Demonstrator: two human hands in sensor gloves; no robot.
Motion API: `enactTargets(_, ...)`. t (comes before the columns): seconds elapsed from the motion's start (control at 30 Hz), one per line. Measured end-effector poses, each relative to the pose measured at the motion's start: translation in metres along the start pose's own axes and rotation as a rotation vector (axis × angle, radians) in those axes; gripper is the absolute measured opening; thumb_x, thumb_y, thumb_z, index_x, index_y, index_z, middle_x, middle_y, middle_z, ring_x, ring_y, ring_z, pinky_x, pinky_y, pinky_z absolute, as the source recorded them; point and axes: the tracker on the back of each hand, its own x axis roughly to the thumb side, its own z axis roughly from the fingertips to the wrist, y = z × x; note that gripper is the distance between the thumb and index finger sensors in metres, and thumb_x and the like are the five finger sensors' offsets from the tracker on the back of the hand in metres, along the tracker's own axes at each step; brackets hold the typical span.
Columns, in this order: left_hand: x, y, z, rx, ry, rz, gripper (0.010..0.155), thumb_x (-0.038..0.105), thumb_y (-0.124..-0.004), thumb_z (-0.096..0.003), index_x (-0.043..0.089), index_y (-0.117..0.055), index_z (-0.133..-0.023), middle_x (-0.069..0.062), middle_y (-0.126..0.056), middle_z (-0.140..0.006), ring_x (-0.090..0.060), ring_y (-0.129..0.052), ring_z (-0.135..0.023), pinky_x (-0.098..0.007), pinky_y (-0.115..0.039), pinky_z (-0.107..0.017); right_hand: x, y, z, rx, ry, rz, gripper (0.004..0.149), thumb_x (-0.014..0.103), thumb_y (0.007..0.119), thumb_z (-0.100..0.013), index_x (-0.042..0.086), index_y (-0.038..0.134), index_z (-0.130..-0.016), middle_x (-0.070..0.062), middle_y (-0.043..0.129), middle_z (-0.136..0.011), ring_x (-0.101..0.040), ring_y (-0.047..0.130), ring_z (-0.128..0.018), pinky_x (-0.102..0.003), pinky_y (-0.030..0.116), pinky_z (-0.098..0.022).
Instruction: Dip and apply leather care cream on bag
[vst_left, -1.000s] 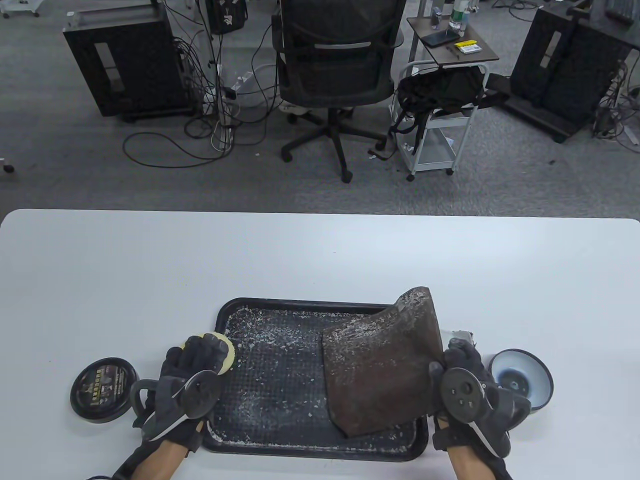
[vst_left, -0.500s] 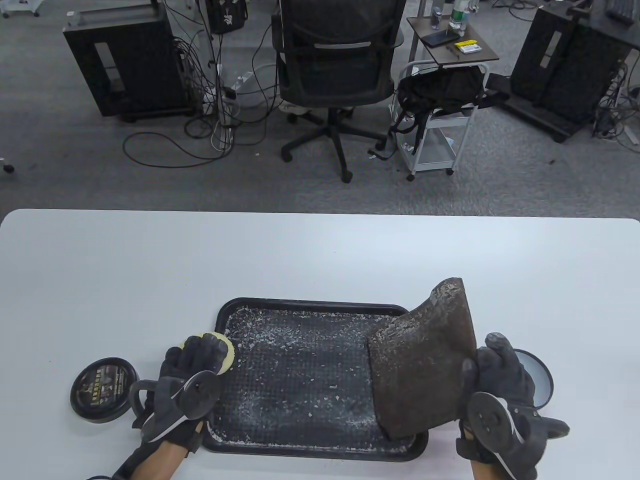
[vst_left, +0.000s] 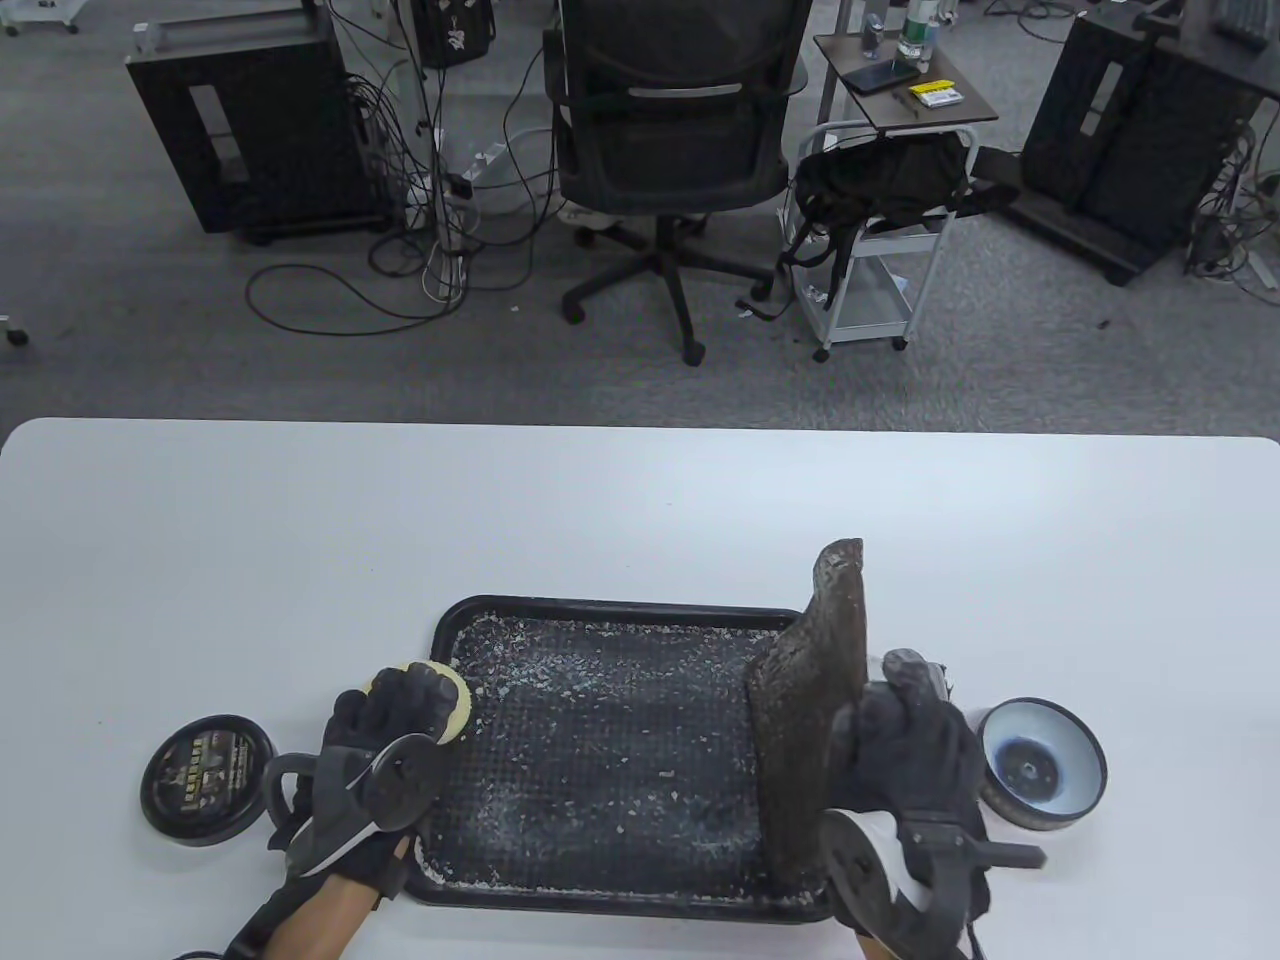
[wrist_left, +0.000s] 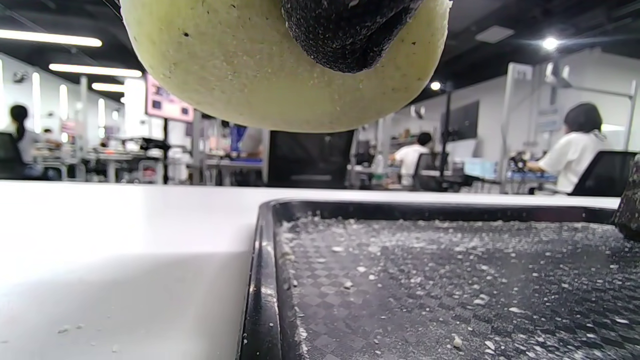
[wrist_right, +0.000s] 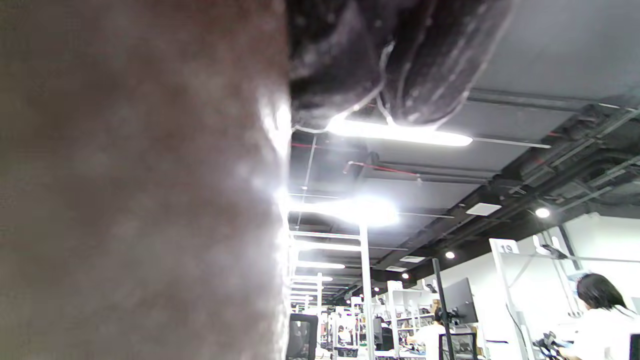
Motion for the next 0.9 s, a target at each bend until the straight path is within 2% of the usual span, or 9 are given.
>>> enactTargets(0.13,-0.001,0.001,-0.002,0.004,0.003,0.008,0.056,0.023,-0.079,-0.0385,0.034,-0.071,-0.093,0.005,-0.070,-0.104,-0.025,-0.072,-0.096,-0.052,-0.062,-0.070,0.054,0.001,-0.001,-0.010,-0.099,0.047,0.041,0.034,0.088,-0.038,0.006,0.092,-0.067,-0.011,0.086,-0.088,-0.009,0.098,-0.035,-0.042,0.088,-0.050)
enactTargets(0.3,-0.012,0.006,-0.002,0.024,0.050,0.043,0.056,0.023,-0.079,-0.0387,0.033,-0.071,-0.093,0.004,-0.070,-0.104,-0.025,-0.072,-0.096,-0.051,-0.064,-0.069,0.142,0.014,0.013,-0.020,-0.331,0.152,0.040,0.035,0.088,-0.038,0.008,0.092,-0.067,-0.009,0.087,-0.087,-0.007,0.098,-0.035,-0.041,0.088,-0.050)
enactTargets(0.37,-0.021,0.011,-0.002,0.043,0.085,0.068,0.056,0.023,-0.079,-0.0392,0.033,-0.070,-0.093,0.003,-0.070,-0.104,-0.026,-0.072,-0.096,-0.051,-0.065,-0.068,0.177,0.029,0.022,0.028,-0.426,0.163,0.040,0.036,0.087,-0.038,0.009,0.092,-0.067,-0.008,0.087,-0.088,-0.007,0.098,-0.036,-0.041,0.089,-0.050)
enactTargets(0.47,-0.032,0.015,-0.001,0.065,0.126,0.084,0.056,0.023,-0.079,-0.0393,0.033,-0.070,-0.093,0.003,-0.069,-0.104,-0.026,-0.072,-0.096,-0.052,-0.065,-0.068,0.212,0.052,0.033,0.107,-0.534,0.183,0.041,0.037,0.087,-0.038,0.010,0.092,-0.068,-0.007,0.087,-0.088,-0.006,0.097,-0.036,-0.040,0.089,-0.051)
enactTargets(0.67,-0.049,0.019,-0.004,0.067,0.175,0.125,0.056,0.022,-0.079,-0.0397,0.032,-0.070,-0.094,0.003,-0.069,-0.104,-0.026,-0.072,-0.096,-0.052,-0.064,-0.069,0.256,0.089,0.055,0.309,-0.704,0.196,0.042,0.040,0.087,-0.038,0.012,0.092,-0.069,-0.005,0.087,-0.088,-0.005,0.097,-0.038,-0.039,0.088,-0.052)
enactTargets(0.83,-0.052,0.018,-0.008,0.054,0.180,0.106,0.056,0.022,-0.079,-0.0396,0.032,-0.070,-0.094,0.003,-0.069,-0.104,-0.026,-0.072,-0.096,-0.052,-0.064,-0.069,0.272,0.109,0.072,0.477,-0.758,0.134,0.044,0.039,0.087,-0.037,0.011,0.092,-0.070,-0.007,0.087,-0.090,-0.008,0.099,-0.041,-0.041,0.087,-0.053)
enactTargets(0.9,-0.052,0.017,-0.009,0.046,0.177,0.093,0.056,0.022,-0.079,-0.0395,0.032,-0.070,-0.094,0.003,-0.069,-0.104,-0.026,-0.072,-0.096,-0.052,-0.064,-0.069,0.275,0.116,0.076,0.566,-0.769,0.057,0.044,0.037,0.090,-0.036,0.009,0.094,-0.070,-0.008,0.087,-0.089,-0.011,0.100,-0.041,-0.043,0.086,-0.054)
